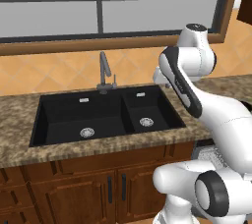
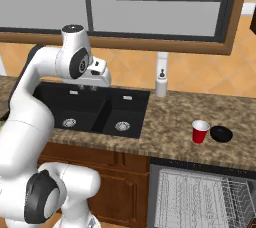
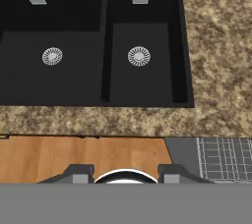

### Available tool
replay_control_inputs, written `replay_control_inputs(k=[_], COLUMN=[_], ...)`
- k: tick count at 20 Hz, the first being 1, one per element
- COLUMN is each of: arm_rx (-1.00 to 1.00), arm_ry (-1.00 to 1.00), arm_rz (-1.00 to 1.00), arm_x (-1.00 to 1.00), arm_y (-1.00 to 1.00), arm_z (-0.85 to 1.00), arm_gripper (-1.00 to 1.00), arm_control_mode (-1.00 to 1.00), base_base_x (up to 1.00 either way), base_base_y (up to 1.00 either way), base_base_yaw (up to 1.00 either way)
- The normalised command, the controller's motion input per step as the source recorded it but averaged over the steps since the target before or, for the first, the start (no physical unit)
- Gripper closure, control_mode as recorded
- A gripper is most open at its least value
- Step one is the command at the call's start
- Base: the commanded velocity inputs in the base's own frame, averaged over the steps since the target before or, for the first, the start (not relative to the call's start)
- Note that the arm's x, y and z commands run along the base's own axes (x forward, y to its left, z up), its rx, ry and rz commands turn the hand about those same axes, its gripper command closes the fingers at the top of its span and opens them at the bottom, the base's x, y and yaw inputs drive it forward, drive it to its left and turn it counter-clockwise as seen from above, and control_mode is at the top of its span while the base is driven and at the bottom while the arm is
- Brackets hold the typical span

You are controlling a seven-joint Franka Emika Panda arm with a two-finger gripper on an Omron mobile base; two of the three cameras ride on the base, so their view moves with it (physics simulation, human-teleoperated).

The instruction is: Pick up the cup and bowl from the counter, place them in the dishwasher, and close the dishwasher door.

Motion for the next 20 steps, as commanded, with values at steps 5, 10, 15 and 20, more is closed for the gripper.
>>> replay_control_inputs(k=[5, 10, 15, 20], arm_rx=[0.0, 0.0, 0.0, 0.0], arm_ry=[-0.06, 0.04, -0.02, 0.0], arm_rz=[0.0, 0.0, 0.0, -0.04], arm_x=[-0.6, -0.78, -0.38, 0.02], arm_y=[0.0, 0.0, 0.06, 0.02], arm_z=[-0.04, -0.22, -0.01, 0.0], arm_gripper=[-1.0, -1.0, -1.0, -1.0], arm_control_mode=[-1.0, -1.0, -1.0, 1.0], base_base_x=[0.0, 0.0, 0.0, 0.03], base_base_y=[0.0, 0.0, 0.0, 0.0], base_base_yaw=[0.0, 0.0, 0.0, -0.06])
